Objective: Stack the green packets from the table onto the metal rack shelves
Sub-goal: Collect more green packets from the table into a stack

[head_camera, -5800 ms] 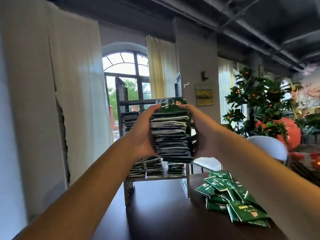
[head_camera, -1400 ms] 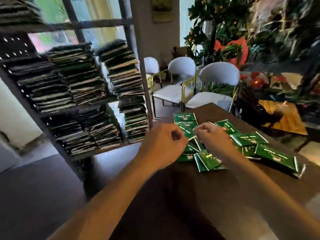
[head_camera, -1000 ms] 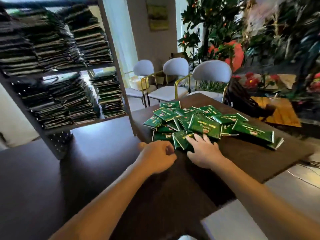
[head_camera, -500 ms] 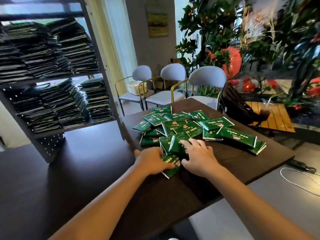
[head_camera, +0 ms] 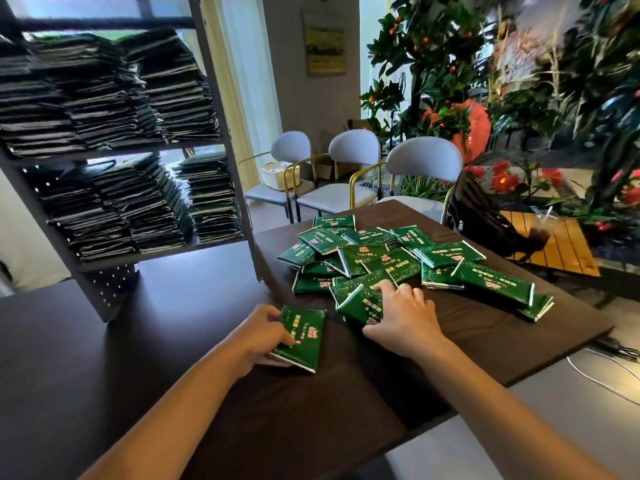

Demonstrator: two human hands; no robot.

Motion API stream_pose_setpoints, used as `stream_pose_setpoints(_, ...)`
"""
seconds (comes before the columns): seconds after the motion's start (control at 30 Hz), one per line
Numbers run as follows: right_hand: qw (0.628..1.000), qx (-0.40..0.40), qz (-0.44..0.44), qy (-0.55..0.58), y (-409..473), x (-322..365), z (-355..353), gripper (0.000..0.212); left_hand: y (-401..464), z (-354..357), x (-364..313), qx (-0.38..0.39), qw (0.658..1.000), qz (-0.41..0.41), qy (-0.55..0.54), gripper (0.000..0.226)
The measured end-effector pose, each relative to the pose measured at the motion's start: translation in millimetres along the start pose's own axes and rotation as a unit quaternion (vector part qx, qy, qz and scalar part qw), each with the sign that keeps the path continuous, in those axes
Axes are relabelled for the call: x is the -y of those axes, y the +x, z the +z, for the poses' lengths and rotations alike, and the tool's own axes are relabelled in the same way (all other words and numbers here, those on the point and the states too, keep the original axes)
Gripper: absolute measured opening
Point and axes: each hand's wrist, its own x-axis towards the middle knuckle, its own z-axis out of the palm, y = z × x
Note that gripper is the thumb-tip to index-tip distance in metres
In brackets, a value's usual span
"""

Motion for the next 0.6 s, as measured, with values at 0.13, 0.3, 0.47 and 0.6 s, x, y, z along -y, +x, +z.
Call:
stream_pose_setpoints(0.13,0.993,-0.033,0.0,0.113,-12.4,22.2,6.4,0.068,-5.6,4.9,10.1,0.018,1.0,0.021,0.007,0.053)
stream_pose_setpoints(0.3,0.972,-0.035,-0.003,0.231,-24.4,55.3,16.9,0.07,-11.3,3.1,7.4,0.033,0.999,0.03,0.022,0.022)
stream_pose_setpoints(0.47,0.96,-0.001,-0.019,0.28,-28.6,72.1,23.1,0.056,-15.8,-2.6,9.5,0.06,0.996,0.022,-0.057,0.034)
stream_pose_setpoints(0.6,0.955,0.022,-0.051,0.291,-28.5,68.9,26.3,0.03,-10.8,-5.5,16.2,0.067,0.993,0.032,-0.089,0.032)
